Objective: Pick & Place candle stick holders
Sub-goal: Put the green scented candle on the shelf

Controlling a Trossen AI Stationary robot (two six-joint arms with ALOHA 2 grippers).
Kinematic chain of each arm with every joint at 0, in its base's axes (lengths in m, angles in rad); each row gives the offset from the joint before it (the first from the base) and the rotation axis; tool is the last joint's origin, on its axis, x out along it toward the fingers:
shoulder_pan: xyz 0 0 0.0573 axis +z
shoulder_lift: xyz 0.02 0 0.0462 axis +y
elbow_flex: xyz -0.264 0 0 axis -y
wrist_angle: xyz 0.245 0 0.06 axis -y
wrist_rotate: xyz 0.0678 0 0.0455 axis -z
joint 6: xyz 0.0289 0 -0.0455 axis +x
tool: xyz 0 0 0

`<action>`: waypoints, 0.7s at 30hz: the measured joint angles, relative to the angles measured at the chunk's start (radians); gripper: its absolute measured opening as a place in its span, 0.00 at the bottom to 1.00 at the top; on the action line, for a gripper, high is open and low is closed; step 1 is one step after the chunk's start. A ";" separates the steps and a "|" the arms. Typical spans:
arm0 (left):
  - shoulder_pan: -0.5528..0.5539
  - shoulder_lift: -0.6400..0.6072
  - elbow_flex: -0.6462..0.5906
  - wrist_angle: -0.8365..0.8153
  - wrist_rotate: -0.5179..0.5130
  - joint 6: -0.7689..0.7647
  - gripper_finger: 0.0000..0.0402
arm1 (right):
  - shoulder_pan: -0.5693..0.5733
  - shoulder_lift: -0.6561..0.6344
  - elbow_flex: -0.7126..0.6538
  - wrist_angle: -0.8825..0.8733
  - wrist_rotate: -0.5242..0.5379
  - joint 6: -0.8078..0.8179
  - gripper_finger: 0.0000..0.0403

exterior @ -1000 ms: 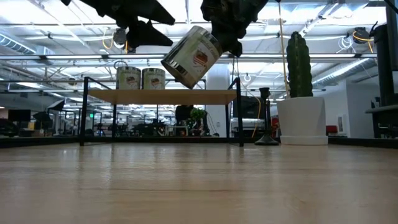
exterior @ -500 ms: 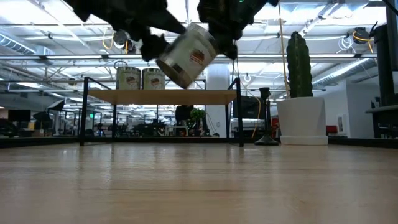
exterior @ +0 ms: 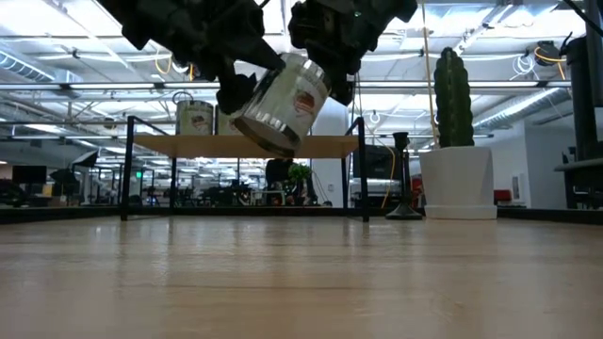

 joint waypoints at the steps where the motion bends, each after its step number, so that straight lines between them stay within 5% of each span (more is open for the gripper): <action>1: 0.000 0.000 0.000 -0.002 0.002 0.002 0.90 | 0.000 0.000 0.000 0.003 0.000 0.000 0.00; 21: -0.008 0.001 0.001 0.003 0.015 -0.053 0.90 | 0.001 -0.004 0.002 -0.010 0.001 0.004 0.00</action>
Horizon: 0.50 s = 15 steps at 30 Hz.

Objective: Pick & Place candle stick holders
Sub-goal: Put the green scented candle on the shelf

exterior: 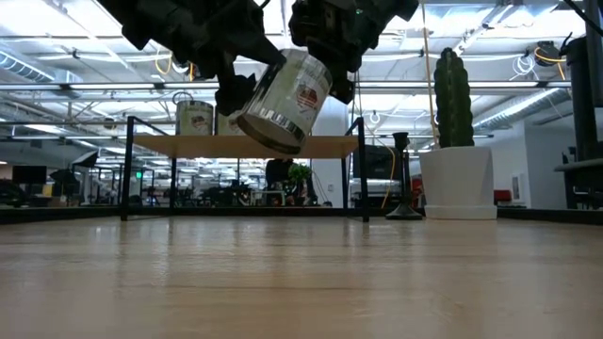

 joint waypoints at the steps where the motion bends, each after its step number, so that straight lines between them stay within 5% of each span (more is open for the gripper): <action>1: 0.000 0.000 0.000 0.001 -0.001 0.003 0.90 | 0.001 0.000 0.000 0.000 0.001 0.000 0.00; 15: 0.015 0.000 -0.001 0.014 0.027 -0.048 0.93 | 0.003 -0.001 0.001 0.005 0.002 -0.002 0.00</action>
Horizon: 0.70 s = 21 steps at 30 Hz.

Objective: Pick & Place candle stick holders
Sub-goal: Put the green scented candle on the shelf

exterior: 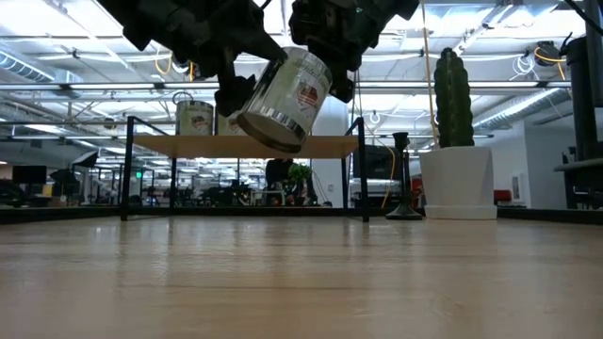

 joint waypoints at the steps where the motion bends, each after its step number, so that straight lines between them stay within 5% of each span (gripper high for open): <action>1: 0.002 0.000 0.000 0.000 0.007 -0.001 0.94 | 0.000 0.000 0.000 0.003 0.000 0.000 0.00; 21: 0.001 0.000 0.000 0.000 -0.019 0.052 0.99 | 0.000 0.000 0.000 0.047 0.001 0.000 0.00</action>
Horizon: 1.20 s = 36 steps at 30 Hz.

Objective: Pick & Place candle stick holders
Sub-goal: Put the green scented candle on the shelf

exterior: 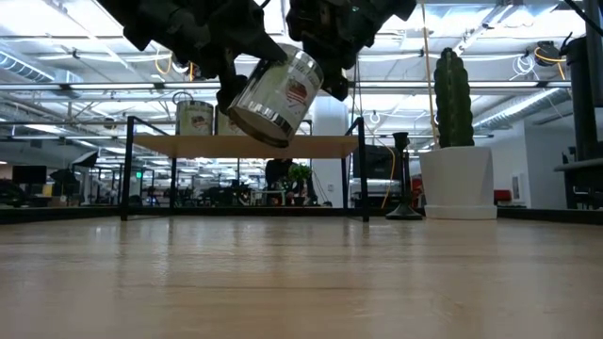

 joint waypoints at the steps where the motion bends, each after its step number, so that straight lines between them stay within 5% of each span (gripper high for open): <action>1: 0.000 0.000 0.000 0.000 -0.001 0.002 0.99 | 0.000 0.000 0.000 0.003 0.000 0.000 0.00; 36: -0.011 0.040 0.000 0.037 -0.155 0.073 0.99 | -0.014 0.000 0.000 0.053 0.002 0.021 0.00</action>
